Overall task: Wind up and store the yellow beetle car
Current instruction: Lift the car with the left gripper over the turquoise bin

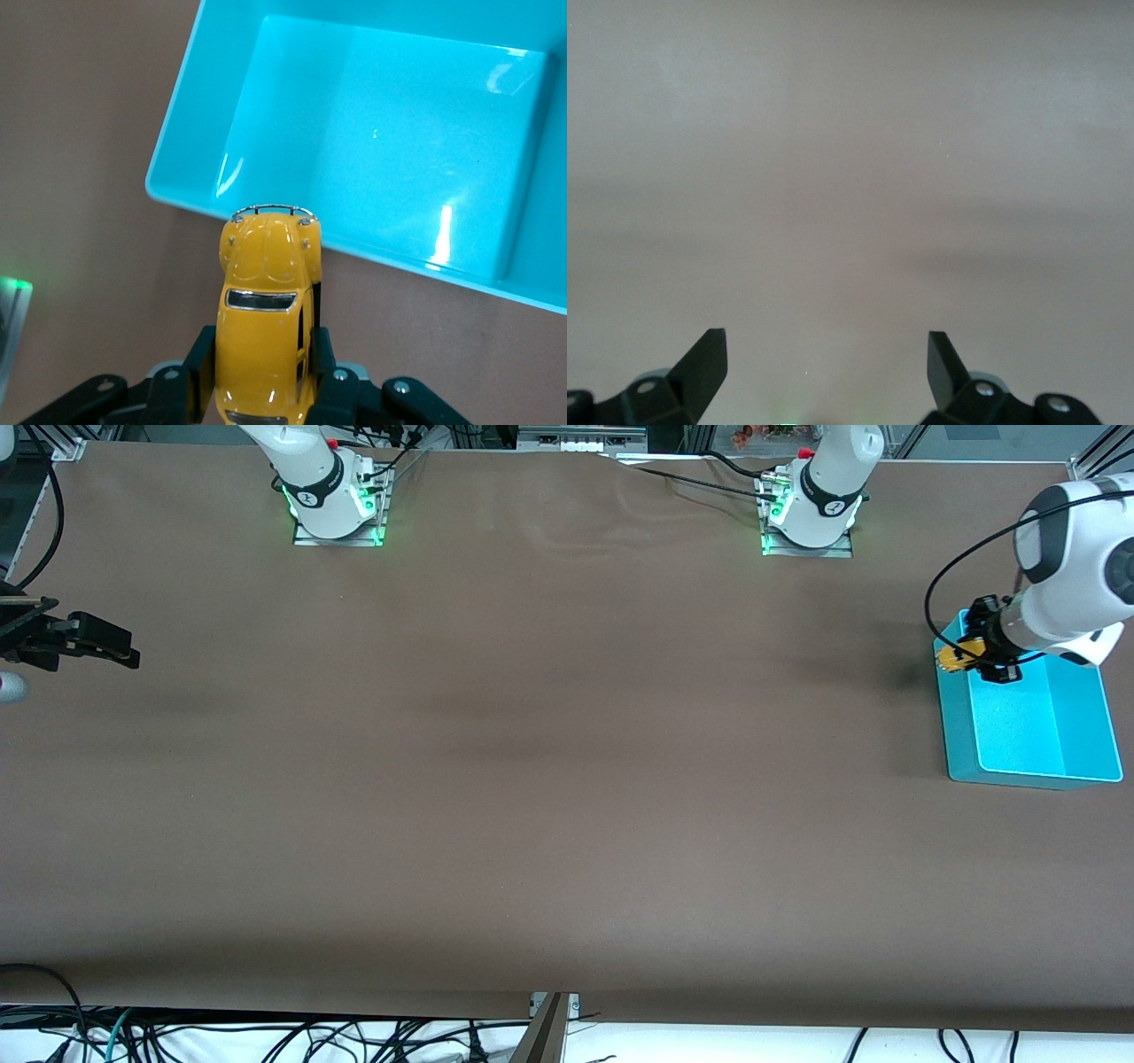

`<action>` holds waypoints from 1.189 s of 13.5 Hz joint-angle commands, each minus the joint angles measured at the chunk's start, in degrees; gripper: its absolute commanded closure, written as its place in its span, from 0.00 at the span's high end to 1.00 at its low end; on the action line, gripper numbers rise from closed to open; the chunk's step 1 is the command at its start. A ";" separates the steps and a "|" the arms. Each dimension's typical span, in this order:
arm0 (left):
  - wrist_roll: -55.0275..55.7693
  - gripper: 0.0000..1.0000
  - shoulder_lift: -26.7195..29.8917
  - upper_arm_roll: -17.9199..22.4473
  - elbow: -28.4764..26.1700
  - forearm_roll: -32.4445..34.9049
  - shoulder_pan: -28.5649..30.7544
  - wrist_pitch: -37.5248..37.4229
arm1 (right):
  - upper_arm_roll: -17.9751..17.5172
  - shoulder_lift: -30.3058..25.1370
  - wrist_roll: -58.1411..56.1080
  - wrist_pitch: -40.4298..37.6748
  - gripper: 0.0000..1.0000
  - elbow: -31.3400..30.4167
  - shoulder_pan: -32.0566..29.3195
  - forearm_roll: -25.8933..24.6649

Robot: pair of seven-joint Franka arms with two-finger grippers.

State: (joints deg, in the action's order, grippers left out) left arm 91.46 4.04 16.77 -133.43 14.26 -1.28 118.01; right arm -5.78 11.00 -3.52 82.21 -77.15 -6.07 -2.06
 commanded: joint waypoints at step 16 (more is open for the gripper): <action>-22.40 0.00 -7.82 -0.59 -13.87 -2.84 17.01 25.34 | -0.02 -0.63 0.71 -0.20 1.00 -0.46 0.09 0.74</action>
State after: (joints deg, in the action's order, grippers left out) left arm 66.82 -4.63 17.40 -146.21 12.43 16.06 142.52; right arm -5.80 11.00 -3.52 82.21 -77.15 -6.00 -2.05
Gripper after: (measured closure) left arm 0.542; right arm 0.000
